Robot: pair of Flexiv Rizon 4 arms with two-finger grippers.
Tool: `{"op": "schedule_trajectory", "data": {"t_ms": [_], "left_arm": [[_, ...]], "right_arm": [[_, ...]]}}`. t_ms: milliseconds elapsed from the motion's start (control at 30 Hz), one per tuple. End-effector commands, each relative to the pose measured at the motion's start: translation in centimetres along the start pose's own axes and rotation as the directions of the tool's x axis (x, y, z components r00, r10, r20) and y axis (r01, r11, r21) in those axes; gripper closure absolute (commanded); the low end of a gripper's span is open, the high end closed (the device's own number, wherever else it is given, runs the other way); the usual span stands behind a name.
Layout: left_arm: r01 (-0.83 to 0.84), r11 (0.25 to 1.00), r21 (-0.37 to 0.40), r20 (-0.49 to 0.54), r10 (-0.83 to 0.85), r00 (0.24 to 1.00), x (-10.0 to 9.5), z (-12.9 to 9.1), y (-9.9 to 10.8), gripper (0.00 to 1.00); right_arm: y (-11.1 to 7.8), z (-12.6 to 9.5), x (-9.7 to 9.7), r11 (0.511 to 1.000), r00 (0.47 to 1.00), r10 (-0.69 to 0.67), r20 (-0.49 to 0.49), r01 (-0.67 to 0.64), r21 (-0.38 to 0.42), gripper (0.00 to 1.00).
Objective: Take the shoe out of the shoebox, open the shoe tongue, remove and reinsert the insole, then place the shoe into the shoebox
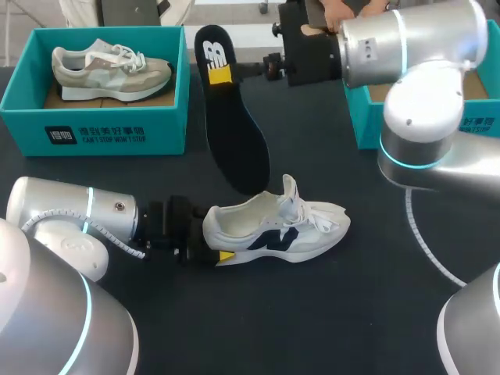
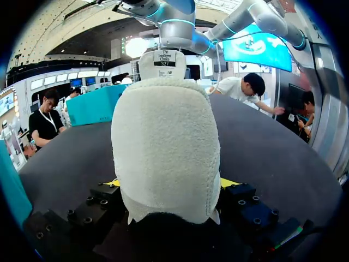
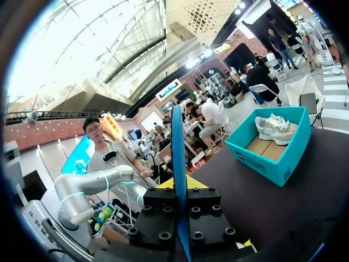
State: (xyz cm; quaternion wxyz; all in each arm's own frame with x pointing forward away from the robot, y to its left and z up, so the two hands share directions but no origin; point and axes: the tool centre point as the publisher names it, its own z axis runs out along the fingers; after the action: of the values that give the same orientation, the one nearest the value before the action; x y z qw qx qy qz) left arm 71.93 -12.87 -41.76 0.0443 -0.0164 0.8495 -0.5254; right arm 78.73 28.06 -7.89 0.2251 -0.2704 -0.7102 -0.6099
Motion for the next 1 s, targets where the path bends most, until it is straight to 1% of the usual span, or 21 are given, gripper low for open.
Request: {"op": "schedule_trajectory", "data": {"t_ms": [33, 167, 833, 867, 900, 1000], "left_arm": [[0.0, 1.0, -0.003, 0.0, 0.0, 1.0, 0.2, 0.2, 0.1, 1.0], [0.0, 1.0, -0.003, 0.0, 0.0, 1.0, 0.2, 0.2, 0.1, 1.0], [0.0, 1.0, -0.003, 0.0, 0.0, 1.0, 0.2, 0.2, 0.1, 1.0], [0.0, 1.0, -0.003, 0.0, 0.0, 1.0, 0.2, 0.2, 0.1, 1.0], [0.0, 1.0, -0.003, 0.0, 0.0, 1.0, 0.2, 0.2, 0.1, 1.0], [0.0, 1.0, -0.003, 0.0, 0.0, 1.0, 0.2, 0.2, 0.1, 1.0]], "right_arm": [[-1.7, -1.4, 2.9, 0.998, 0.999, -0.008, 0.034, 0.01, -0.061, 1.0], [-2.4, -1.8, 4.2, 0.997, 1.0, 0.008, 0.011, -0.008, -0.078, 1.0], [-2.4, -1.8, 4.2, 0.997, 1.0, 0.008, 0.011, -0.008, -0.078, 1.0], [-2.1, -2.2, 4.2, 0.997, 1.0, 0.011, 0.014, -0.01, -0.078, 1.0], [-1.9, -2.8, 4.3, 0.996, 1.0, 0.012, 0.006, -0.011, -0.094, 1.0], [-0.8, -4.3, 4.7, 0.997, 1.0, 0.01, -0.01, -0.011, -0.076, 1.0]]}}
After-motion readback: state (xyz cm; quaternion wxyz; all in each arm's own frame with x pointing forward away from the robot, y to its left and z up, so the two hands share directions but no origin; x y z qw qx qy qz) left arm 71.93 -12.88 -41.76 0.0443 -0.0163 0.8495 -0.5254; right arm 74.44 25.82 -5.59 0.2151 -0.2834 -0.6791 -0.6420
